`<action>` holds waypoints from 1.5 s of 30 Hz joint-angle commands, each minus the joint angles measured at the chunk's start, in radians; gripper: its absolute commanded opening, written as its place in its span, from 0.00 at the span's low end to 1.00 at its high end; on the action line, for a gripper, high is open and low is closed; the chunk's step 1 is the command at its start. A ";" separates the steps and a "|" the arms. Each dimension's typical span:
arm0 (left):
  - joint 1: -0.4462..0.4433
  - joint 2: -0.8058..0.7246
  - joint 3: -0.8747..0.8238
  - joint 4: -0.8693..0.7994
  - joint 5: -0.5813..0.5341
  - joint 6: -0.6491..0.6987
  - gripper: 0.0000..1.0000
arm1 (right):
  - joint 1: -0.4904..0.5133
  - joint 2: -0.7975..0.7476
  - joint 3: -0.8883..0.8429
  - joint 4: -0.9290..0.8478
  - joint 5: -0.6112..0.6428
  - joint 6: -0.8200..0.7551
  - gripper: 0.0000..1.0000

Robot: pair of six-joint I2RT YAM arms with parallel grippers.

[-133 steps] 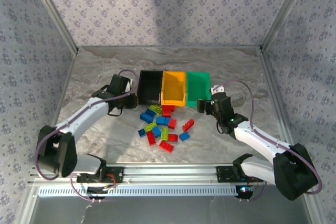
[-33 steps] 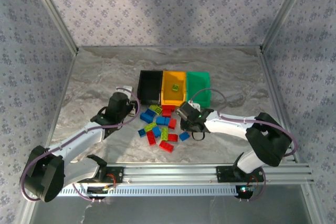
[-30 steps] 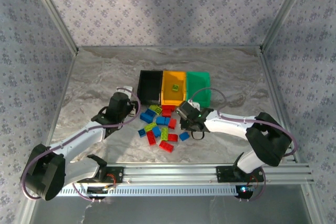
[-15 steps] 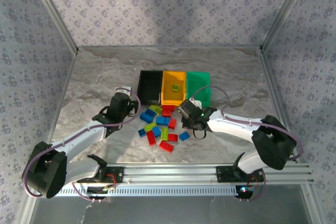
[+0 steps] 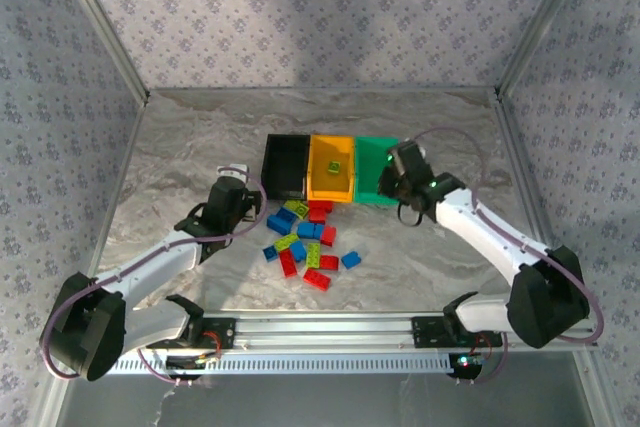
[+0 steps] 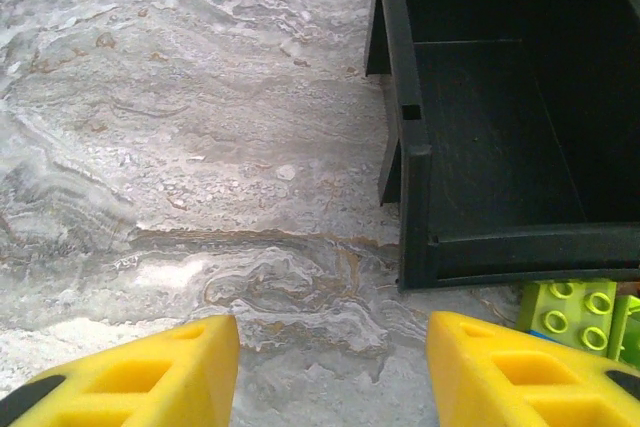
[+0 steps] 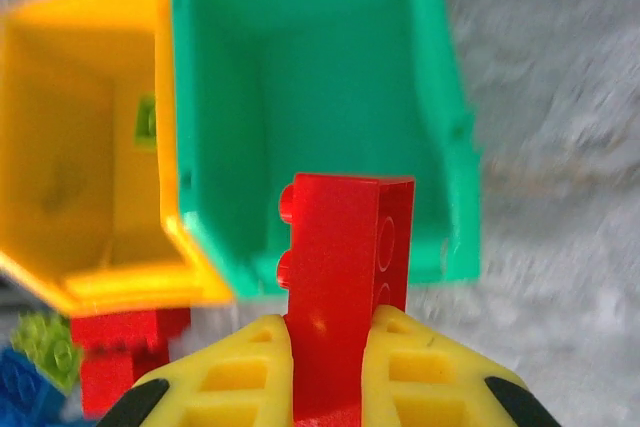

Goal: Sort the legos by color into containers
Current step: Place the lego in the container, then pick up the lego from the center of the table.

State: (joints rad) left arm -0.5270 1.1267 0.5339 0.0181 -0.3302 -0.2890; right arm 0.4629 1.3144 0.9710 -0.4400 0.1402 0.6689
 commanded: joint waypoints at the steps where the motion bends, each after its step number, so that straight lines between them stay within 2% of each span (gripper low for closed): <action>1: 0.007 -0.018 0.028 -0.026 -0.047 -0.024 0.51 | -0.091 0.090 0.116 -0.008 -0.115 -0.150 0.13; 5: 0.006 -0.015 0.024 -0.020 -0.051 -0.022 0.51 | -0.124 0.204 0.198 -0.017 -0.182 -0.203 0.15; 10: 0.006 -0.014 0.022 -0.018 -0.039 -0.012 0.51 | -0.103 0.264 0.213 -0.015 -0.172 -0.249 0.23; 13: 0.006 -0.010 0.019 -0.011 -0.019 -0.006 0.51 | -0.093 0.261 0.204 -0.016 -0.144 -0.269 0.42; 17: 0.007 0.012 0.017 -0.018 0.048 -0.024 0.51 | -0.085 0.248 0.181 -0.013 -0.191 -0.294 0.50; 22: 0.005 0.018 0.038 -0.115 0.179 -0.054 0.53 | -0.046 0.227 0.141 -0.011 -0.176 -0.377 0.52; 28: 0.003 -0.006 0.059 -0.223 0.309 -0.154 0.58 | 0.027 0.159 -0.008 0.085 -0.138 -0.392 0.53; 32: 0.004 0.003 0.082 -0.273 0.376 -0.259 0.59 | 0.145 0.111 -0.092 0.153 -0.003 -0.443 0.54; 35: 0.003 0.003 0.101 -0.317 0.380 -0.368 0.59 | 0.231 0.088 -0.125 0.185 0.105 -0.483 0.55; 38: 0.003 0.024 0.127 -0.373 0.370 -0.451 0.59 | 0.276 0.057 -0.170 0.234 0.155 -0.501 0.55; 45: -0.003 0.126 0.194 -0.455 0.434 -0.551 0.59 | 0.267 -0.047 -0.299 0.341 0.225 -0.454 0.56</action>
State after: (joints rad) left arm -0.5236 1.2263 0.6853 -0.3645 0.0578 -0.7631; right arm 0.7391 1.3121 0.7082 -0.1543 0.2939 0.1978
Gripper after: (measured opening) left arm 0.588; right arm 0.555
